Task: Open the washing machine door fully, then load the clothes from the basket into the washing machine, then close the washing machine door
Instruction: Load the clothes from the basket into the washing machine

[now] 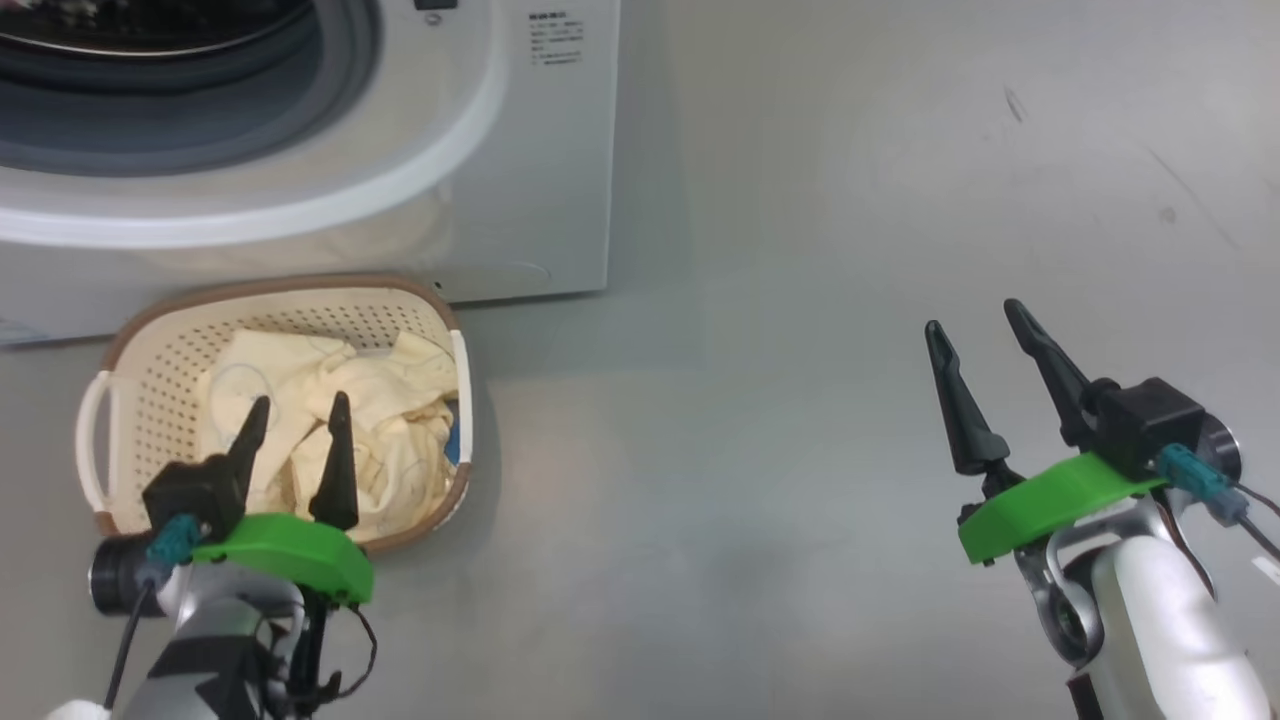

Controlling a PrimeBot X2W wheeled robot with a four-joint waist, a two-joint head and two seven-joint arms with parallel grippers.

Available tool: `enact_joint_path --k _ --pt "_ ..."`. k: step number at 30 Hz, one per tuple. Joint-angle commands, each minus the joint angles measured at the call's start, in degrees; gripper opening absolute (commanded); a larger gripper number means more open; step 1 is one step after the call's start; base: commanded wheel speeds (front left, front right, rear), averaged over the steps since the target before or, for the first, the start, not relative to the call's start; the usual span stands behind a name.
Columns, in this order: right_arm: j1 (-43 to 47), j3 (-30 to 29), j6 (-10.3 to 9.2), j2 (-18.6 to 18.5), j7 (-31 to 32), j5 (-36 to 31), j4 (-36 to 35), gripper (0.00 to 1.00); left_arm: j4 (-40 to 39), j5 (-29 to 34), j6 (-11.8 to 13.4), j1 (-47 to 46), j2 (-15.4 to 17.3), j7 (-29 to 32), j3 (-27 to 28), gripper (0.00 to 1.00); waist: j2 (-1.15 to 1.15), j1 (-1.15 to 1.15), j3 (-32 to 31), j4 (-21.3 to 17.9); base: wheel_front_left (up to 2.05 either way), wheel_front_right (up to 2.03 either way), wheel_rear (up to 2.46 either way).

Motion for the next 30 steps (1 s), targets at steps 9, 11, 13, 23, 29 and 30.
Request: enact_joint_path --k 9,11,13,23,29,30 --pt "-4.1 1.6 -0.17 -0.2 -2.7 2.4 -0.9 1.00 11.3 0.4 -1.3 -11.5 5.2 2.4 2.6 1.00 0.00 -0.02 12.1 -7.8 0.00 0.00 0.00" --pt "-4.9 1.8 -0.17 -0.2 -3.1 2.8 -0.7 1.00 14.0 0.8 -1.9 -13.7 6.3 3.1 2.3 1.00 0.00 -0.02 13.8 -8.9 0.00 0.00 0.00" --pt "-5.5 1.9 -0.17 -0.2 -3.4 3.3 -0.5 1.00 16.7 0.9 -2.3 -15.8 7.2 3.6 2.1 1.00 0.00 -0.02 15.3 -9.9 0.00 0.00 0.00" --pt "-7.3 5.0 -0.17 -0.2 -4.0 7.2 0.3 1.00 30.0 0.8 -4.8 -22.6 10.9 9.2 -0.8 1.00 0.00 -0.02 20.8 -15.0 0.00 0.00 0.00" --pt "-8.1 6.7 -0.17 -0.2 -4.0 9.1 -1.0 1.00 36.5 -2.8 -5.3 -26.4 12.0 18.1 -2.9 1.00 0.00 -0.02 24.0 -17.5 0.00 0.00 0.00" --pt "-8.2 6.7 -0.17 -0.2 -4.0 9.2 -1.2 1.00 36.9 -3.5 -5.3 -27.0 12.1 19.1 -3.2 1.00 0.00 -0.02 24.5 -17.7 0.00 0.00 0.00"
